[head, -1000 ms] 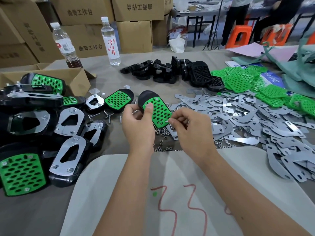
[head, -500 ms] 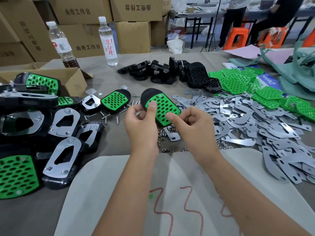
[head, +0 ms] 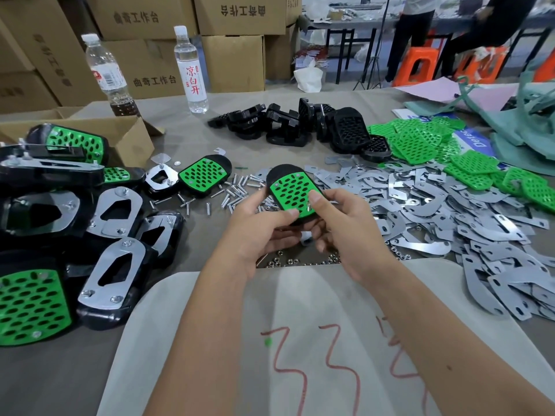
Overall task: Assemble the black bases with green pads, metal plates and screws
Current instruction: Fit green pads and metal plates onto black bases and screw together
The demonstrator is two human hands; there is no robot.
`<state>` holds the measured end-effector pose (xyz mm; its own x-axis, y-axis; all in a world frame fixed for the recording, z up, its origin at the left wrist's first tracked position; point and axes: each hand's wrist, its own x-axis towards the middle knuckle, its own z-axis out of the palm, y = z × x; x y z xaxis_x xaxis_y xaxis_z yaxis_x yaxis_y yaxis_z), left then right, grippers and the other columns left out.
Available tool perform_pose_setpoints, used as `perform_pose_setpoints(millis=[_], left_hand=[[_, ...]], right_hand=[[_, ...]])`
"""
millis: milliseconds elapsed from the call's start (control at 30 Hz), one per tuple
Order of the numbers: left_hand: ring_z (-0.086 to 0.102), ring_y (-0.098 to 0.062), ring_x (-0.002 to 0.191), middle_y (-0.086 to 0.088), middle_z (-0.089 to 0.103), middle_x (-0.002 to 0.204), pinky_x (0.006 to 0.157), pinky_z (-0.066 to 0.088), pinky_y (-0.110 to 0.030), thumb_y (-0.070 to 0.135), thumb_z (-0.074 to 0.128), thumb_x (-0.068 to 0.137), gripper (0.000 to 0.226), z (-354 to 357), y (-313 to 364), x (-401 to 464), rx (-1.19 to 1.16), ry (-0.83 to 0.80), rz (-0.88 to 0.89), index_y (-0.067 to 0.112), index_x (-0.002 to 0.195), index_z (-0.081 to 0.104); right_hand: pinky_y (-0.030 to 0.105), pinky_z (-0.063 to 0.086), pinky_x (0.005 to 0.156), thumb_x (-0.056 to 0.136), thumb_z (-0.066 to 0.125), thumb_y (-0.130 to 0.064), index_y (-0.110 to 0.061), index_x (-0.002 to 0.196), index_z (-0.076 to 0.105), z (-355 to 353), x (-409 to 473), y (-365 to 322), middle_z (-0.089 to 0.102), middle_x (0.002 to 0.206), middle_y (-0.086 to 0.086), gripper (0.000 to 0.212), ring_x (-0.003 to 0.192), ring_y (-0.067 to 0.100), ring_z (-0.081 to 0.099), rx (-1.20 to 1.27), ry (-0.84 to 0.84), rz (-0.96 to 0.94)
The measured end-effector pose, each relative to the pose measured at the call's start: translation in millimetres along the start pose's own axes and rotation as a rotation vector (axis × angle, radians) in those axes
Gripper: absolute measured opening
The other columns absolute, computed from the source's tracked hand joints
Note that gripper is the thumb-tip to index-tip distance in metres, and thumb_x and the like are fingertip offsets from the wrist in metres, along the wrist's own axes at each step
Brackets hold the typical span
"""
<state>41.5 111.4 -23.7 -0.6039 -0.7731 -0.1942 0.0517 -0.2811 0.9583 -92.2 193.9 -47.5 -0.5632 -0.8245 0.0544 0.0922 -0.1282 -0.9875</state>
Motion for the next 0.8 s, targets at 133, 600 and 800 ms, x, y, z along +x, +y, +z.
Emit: perform_pose_setpoints(millis=[133, 600, 800], left_hand=[[0.069, -0.014, 0.059, -0.001, 0.079, 0.088, 0.055, 0.056, -0.022, -0.005, 0.07, 0.091, 0.043, 2, -4, 4, 0.005, 0.027, 0.052, 0.023, 0.123, 0.064], [0.066, -0.012, 0.064, 0.004, 0.071, 0.073, 0.06, 0.053, -0.025, 0.004, 0.075, 0.09, 0.052, 8, -14, 7, 0.16, 0.11, 0.255, 0.035, 0.127, 0.056], [0.075, -0.044, 0.087, -0.029, 0.072, 0.104, 0.078, 0.063, -0.052, 0.004, 0.079, 0.089, 0.057, 11, -12, 5, 0.091, 0.112, 0.242, 0.026, 0.135, 0.055]], right_hand=[[0.025, 0.044, 0.041, 0.101, 0.068, -0.017, -0.005, 0.111, 0.065, 1, -1, 1, 0.064, 0.07, 0.013, 0.016, 0.051, 0.014, 0.054, -0.061, 0.0, -0.017], [0.034, 0.059, 0.054, 0.102, 0.062, -0.005, -0.015, 0.12, 0.063, 1, -5, -4, 0.067, 0.079, 0.005, 0.02, 0.057, 0.011, 0.059, -0.02, -0.011, -0.072], [0.032, 0.058, 0.051, 0.101, 0.064, -0.004, -0.007, 0.119, 0.06, 3, -7, -2, 0.064, 0.077, 0.009, 0.019, 0.056, 0.01, 0.061, -0.034, 0.003, -0.047]])
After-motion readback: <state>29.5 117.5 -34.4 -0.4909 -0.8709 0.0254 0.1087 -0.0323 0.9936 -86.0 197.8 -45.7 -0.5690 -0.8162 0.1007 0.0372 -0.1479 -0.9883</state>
